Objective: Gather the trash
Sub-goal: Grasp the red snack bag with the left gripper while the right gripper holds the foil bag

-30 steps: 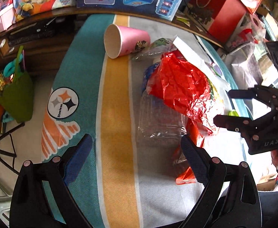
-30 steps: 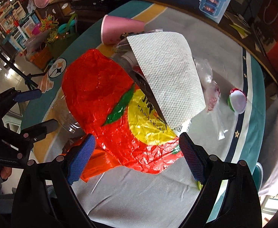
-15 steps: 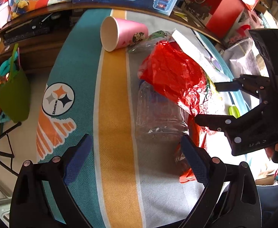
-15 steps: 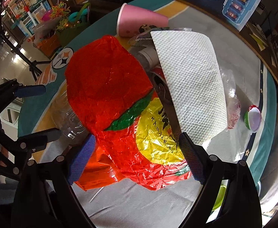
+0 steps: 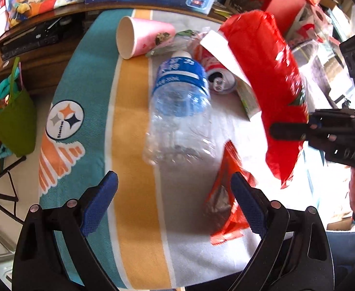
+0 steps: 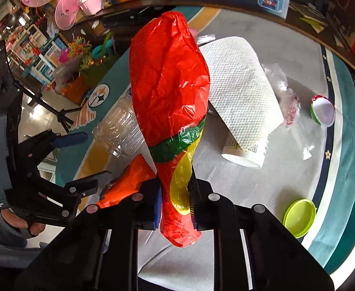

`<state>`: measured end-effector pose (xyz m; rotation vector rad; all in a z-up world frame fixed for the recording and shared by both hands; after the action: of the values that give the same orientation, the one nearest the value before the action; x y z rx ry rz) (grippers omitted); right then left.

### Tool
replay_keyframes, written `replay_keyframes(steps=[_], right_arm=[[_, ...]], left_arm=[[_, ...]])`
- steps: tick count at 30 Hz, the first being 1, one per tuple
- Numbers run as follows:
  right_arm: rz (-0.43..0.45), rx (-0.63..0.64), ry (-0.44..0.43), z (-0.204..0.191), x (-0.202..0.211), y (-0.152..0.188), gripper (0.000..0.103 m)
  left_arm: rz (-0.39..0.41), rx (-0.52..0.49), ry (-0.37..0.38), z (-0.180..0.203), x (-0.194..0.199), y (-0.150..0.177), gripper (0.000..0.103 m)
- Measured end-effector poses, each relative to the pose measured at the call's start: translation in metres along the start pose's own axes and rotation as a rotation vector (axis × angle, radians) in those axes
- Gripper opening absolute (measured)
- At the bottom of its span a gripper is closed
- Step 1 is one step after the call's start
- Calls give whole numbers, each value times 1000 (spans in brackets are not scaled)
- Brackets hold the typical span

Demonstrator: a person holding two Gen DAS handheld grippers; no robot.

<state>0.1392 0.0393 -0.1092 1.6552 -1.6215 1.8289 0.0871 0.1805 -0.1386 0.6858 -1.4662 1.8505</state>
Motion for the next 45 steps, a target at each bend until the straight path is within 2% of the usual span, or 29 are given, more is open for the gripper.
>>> replay_keyframes(steps=[6,10,15,16,19,21,23,24,30,34,39,45], right_arm=[[40,-103,13,24,23,13,17],[47,-159,37,40,31,27,17],[72,-225,52,62,48,45,17],[76,-239,55,67,52,50,17],[85,-286,68,84,61,64,17],[90,-319,73,96,66,73,17],[96,-355,79,107,70,79,17],[101,-373,79,112,73,83,17],[158,-459,93,145,93,95,17],[204,-515,117,170,111,100,17],[289,-588,169,208,145,103,17],[361,-632,255,253,184,109,18]], left_arm=[[-40,-35,54,31,5,24,94],[-70,-76,51,52,-7,40,94],[-56,-103,55,72,-18,44,93],[-52,-113,52,75,-19,44,87],[-67,-138,32,84,-25,46,59],[-47,-143,5,88,-24,44,53],[-30,-142,-9,92,-20,42,41],[-25,-144,-12,95,-18,40,40],[8,-192,16,123,-1,28,38],[30,-231,65,153,4,2,38],[47,-291,163,211,-1,-23,38],[38,-380,258,288,-26,-33,38]])
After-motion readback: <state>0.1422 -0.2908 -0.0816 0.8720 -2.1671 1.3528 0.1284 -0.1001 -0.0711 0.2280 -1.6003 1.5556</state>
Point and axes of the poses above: each gripper's, at about its wrist camera, not at the fingertips, and x roughly against the way its jaws point, z to its right, y to its underside, the point moved 7 cm from there along -x, roughly the way its jaws point, and after that the axes turned 13 degrees about z, right-handed, at the moved point
